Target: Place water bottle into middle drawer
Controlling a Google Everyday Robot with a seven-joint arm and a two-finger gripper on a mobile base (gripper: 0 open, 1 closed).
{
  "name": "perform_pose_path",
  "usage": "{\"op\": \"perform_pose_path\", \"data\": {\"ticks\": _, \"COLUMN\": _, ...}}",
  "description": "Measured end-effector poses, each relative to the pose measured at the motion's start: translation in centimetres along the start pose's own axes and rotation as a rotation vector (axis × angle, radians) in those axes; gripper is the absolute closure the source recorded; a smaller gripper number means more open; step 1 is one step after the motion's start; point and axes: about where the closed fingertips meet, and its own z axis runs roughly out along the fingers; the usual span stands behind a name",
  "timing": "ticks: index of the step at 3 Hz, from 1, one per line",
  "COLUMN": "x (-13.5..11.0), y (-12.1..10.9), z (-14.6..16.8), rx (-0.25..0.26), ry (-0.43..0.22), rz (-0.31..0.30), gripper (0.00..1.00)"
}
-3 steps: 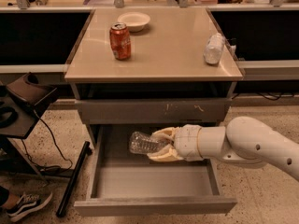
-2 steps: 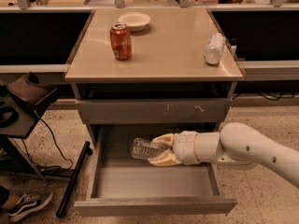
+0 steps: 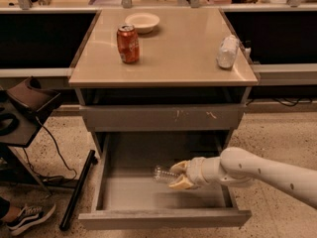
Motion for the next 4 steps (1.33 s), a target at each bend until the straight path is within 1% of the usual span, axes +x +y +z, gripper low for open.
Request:
{"op": "perform_pose_path", "data": {"ticks": 1, "x": 5.7, "y": -0.1, "z": 2.0, "rx": -0.017, "ry": 0.181, "rz": 0.014, "gripper": 1.0}}
{"op": "perform_pose_path", "data": {"ticks": 2, "x": 8.5, "y": -0.1, "z": 2.4, "rx": -0.046, "ry": 0.356, "rz": -0.018, "gripper": 1.0}}
{"op": "perform_pose_path", "data": {"ticks": 3, "x": 8.3, "y": -0.2, "z": 3.5, "rx": -0.073, "ry": 0.387, "rz": -0.043, "gripper": 0.81}}
{"op": "perform_pose_path", "data": {"ticks": 4, "x": 8.3, "y": -0.2, "z": 3.6, "rx": -0.073, "ry": 0.387, "rz": -0.043, "gripper": 0.58}}
